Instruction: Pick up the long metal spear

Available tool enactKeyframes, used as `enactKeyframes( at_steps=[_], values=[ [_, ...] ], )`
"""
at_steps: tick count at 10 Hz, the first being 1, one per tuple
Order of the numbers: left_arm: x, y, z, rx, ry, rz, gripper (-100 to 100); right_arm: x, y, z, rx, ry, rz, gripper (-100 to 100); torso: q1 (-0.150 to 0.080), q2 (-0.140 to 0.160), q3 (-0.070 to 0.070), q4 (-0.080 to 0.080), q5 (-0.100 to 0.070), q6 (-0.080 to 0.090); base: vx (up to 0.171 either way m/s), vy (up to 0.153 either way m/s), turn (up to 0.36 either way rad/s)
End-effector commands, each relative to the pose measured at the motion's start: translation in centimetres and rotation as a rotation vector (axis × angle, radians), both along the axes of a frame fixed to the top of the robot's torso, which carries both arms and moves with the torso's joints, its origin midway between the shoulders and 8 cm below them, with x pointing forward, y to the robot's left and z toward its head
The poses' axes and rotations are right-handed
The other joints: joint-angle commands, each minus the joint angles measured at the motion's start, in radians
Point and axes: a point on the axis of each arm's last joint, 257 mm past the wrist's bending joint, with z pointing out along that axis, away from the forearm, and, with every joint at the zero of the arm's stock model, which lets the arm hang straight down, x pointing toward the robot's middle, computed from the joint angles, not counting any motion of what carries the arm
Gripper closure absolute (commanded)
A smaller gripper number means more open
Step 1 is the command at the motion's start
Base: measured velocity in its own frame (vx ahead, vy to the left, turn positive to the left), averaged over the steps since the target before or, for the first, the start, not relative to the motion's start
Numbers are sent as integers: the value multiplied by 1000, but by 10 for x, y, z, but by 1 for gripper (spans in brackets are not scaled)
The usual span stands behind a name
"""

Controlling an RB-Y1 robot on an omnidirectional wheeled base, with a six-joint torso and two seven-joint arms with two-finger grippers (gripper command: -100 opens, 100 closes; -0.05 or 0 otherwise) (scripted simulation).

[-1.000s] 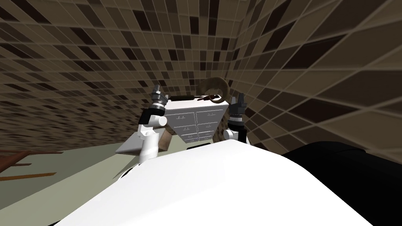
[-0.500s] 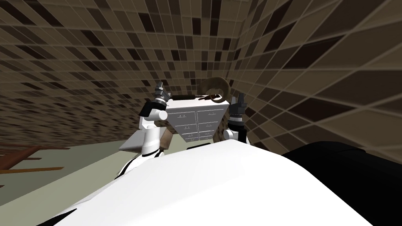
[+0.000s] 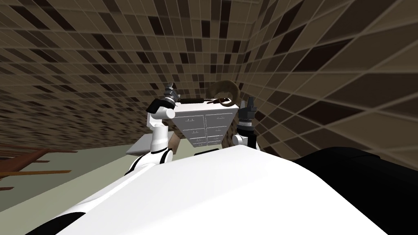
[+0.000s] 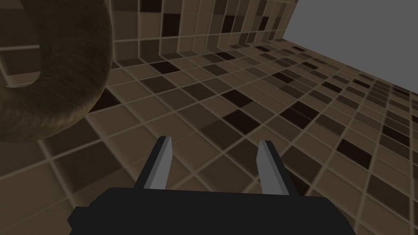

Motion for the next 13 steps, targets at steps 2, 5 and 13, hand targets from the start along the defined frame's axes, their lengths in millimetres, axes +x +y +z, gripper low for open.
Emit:
enactKeyframes(
  at_steps=[2, 5, 13],
  values=[
    [9, -11, 10, 5, 31, -19, -100, 0, 0, 0, 0, 0, 0, 0, 0, 0, 0, 0, 0, 0, -18, 4, 12],
    [24, -23, 14, 6, 88, -41, -100, 0, 0, 0, 0, 0, 0, 0, 0, 0, 0, 0, 0, 0, -16, 4, 18],
    [59, -62, 15, 17, 280, -96, -100, 0, 0, 0, 0, 0, 0, 0, 0, -1, 0, 0, 0, 0, -14, 5, 10]
  ],
)
